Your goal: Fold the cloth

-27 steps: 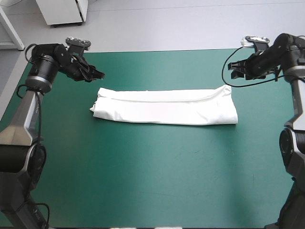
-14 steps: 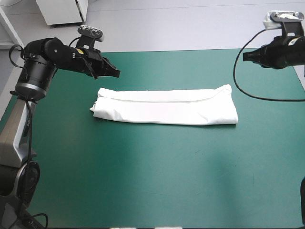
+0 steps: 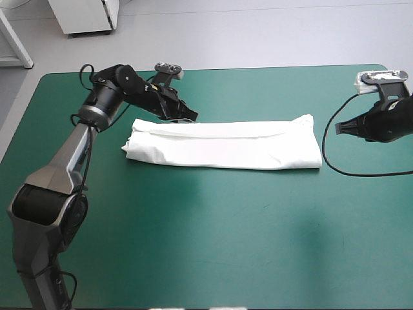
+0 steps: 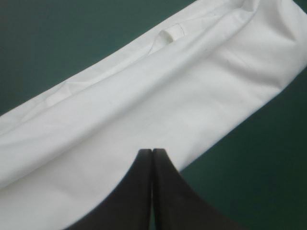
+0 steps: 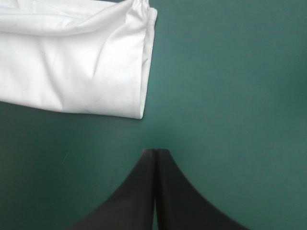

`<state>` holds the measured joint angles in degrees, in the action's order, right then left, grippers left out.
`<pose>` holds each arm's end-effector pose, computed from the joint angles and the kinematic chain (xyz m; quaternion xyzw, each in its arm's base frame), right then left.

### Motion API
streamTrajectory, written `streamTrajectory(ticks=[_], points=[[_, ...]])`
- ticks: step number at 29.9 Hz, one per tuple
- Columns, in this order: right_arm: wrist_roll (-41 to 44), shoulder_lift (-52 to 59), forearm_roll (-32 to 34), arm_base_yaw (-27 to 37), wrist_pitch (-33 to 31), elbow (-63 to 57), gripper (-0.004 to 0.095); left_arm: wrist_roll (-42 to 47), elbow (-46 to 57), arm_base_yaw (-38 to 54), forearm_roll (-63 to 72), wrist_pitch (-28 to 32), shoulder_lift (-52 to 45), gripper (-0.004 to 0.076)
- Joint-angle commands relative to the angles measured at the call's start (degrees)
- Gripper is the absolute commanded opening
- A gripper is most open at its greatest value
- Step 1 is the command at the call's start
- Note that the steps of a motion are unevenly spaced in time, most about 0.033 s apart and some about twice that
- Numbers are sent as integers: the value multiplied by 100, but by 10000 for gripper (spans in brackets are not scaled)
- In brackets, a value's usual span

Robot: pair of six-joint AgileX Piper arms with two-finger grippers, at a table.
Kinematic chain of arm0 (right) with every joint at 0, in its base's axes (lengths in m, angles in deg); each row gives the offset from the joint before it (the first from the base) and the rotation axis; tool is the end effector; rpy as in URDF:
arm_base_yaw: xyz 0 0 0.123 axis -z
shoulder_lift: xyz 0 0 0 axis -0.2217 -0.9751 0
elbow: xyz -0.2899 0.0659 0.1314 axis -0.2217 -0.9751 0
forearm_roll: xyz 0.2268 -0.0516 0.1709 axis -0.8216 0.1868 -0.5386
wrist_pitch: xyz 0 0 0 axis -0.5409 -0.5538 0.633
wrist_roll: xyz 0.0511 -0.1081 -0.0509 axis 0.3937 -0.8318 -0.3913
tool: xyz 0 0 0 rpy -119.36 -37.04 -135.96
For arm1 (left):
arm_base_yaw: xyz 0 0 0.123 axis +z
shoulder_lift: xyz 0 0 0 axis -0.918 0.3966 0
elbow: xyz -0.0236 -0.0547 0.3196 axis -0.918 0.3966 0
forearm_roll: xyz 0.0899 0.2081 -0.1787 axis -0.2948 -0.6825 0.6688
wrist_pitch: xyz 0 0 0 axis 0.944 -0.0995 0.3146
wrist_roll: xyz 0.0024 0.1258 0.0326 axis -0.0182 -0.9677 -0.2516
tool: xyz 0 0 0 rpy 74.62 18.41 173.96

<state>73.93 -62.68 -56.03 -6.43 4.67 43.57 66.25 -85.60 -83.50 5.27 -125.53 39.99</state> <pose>0.3275 -0.0210 0.4256 -0.0555 0.9535 0.0130 0.2959 0.4674 -0.2040 0.3447 0.2796 0.8946 -0.2426 0.2506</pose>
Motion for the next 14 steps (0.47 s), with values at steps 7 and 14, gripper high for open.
streamTrajectory(ticks=[7, 14], points=[[-39, -228, -114, 30, 380, 134, 30, -410, -154, -182, 948, 408, 420, -8], [-141, -870, -751, 30, 214, 409, 375, -485, -174, -258, 1244, 405, 746, -8]])
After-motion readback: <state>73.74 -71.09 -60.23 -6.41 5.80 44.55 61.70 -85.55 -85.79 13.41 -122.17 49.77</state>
